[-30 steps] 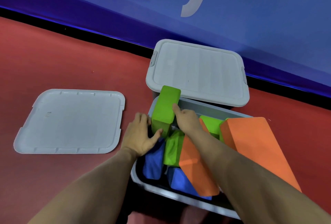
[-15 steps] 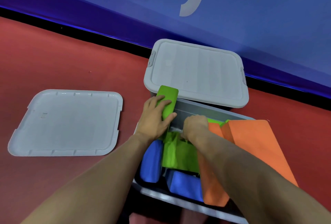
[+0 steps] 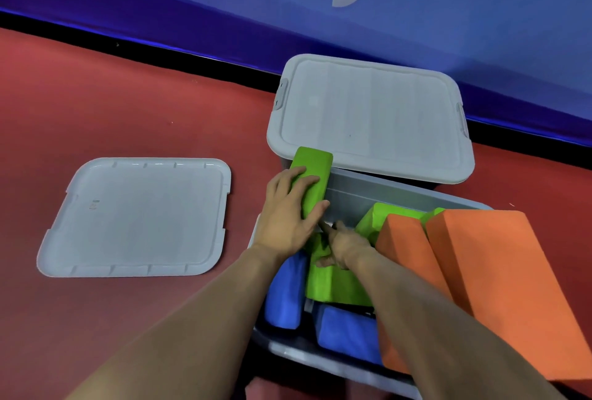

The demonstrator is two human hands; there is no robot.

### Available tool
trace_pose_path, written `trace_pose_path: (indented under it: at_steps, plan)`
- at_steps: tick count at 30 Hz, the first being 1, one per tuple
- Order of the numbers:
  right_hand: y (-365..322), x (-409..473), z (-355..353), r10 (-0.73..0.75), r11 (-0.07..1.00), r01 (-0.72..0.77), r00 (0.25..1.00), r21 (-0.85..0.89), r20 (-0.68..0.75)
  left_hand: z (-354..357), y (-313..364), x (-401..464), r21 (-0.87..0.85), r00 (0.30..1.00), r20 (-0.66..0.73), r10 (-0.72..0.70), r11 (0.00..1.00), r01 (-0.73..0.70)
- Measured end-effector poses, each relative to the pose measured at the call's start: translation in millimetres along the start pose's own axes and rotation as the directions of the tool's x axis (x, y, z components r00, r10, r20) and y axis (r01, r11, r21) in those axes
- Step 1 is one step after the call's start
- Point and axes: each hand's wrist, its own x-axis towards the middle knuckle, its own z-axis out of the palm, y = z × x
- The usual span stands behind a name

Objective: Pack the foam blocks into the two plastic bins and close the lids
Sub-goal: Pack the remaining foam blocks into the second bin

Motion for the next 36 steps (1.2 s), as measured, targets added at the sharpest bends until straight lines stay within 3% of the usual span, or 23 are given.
trace_pose_path:
  at_steps: [10, 16, 22, 27, 30, 36]
  plan:
    - [15.4, -15.7, -3.9, 0.104, 0.932, -0.129, 0.990, 0.338, 0.090, 8.6, -19.6, -17.5, 0.095, 0.960, 0.182, -0.211, 0.976, 0.196]
    - [21.2, -17.9, 1.8, 0.135, 0.892, -0.109, 0.990, 0.438, -0.028, 19.0, 2.7, -3.8, 0.196, 0.933, 0.214, -0.291, 0.948, 0.250]
    - [26.1, -14.7, 4.8, 0.229, 0.828, -0.117, 0.963, 0.548, -0.141, 19.4, 7.8, 0.4, 0.175, 0.887, 0.241, -0.393, 0.917, 0.359]
    - [31.9, -18.0, -8.0, 0.207, 0.799, -0.055, 0.960, 0.599, -0.189, 25.2, 11.6, 3.5, 0.189, 0.875, 0.248, -0.415, 0.907, 0.376]
    - [32.4, -22.9, -14.8, 0.193, 0.723, -0.021, 0.966, 0.690, -0.173, 32.3, 13.8, 2.9, 0.189, 0.853, 0.278, -0.441, 0.896, 0.402]
    - [29.9, -24.9, -12.6, 0.293, 0.541, -0.128, 0.955, 0.831, -0.043, 39.7, 6.6, -1.3, 0.185, 0.836, 0.274, -0.476, 0.879, 0.440]
